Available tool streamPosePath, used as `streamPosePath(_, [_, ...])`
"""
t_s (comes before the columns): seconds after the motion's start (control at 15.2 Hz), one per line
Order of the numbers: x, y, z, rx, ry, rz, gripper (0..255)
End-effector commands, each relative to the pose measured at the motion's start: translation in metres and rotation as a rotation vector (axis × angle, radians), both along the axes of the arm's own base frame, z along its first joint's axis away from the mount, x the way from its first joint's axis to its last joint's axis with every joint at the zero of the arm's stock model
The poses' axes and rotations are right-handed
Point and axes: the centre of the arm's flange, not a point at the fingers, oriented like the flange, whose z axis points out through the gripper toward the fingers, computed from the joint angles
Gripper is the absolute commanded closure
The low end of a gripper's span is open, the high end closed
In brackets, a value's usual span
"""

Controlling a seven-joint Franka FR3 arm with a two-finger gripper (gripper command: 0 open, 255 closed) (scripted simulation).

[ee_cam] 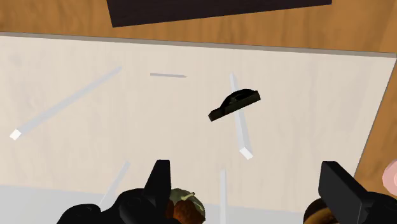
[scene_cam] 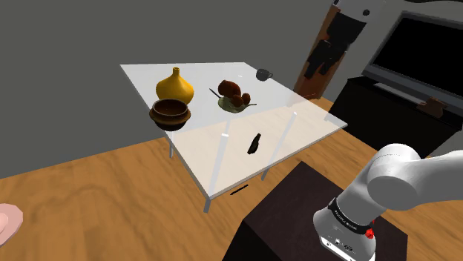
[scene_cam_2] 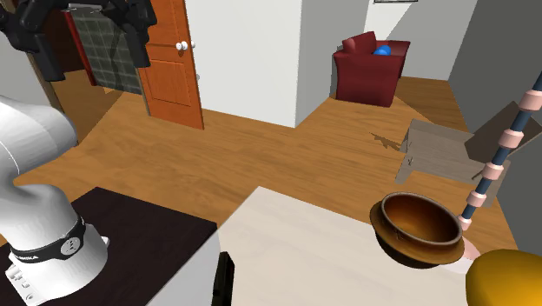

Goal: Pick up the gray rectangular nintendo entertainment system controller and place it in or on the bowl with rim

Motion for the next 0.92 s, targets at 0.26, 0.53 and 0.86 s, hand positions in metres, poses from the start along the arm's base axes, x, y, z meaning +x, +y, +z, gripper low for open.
streamPosePath(0.26, [0.013,-0.005,-0.051,0.036,-0.011,-0.106,0])
streamPosePath(0.53, [0.025,-0.009,-0.102,0.072,-0.023,-0.212,0])
streamPosePath(0.86, [0.041,-0.014,-0.166,0.117,-0.037,-0.345,0])
